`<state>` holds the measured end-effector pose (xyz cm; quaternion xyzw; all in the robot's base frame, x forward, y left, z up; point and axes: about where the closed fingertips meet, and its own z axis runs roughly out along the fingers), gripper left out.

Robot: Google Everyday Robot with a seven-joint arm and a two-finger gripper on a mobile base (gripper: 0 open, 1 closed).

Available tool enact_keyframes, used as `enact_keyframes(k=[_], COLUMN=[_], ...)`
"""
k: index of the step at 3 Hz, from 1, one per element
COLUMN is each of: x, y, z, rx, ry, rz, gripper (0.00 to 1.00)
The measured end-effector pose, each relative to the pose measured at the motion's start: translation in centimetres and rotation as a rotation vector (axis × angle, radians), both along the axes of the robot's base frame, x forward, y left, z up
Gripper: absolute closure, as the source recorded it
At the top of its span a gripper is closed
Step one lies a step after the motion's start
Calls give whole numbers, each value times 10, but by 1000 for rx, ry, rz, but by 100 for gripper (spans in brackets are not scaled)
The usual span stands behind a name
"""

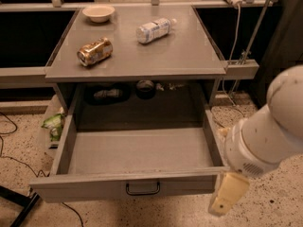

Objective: Close top drawer

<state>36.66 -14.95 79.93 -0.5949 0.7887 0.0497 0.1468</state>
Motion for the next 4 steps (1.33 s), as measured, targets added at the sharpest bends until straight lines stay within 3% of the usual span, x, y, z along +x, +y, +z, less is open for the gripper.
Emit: enact_keyframes(k=[1,2,3,4], x=[-31,-50,-56,-56], y=[0,12,30,30], z=[-58,-102,-118,-116], rx=[55,118,155,155], ry=[54,95,130,130], rz=[-51,-47,20,20], gripper=[0,0,0,0])
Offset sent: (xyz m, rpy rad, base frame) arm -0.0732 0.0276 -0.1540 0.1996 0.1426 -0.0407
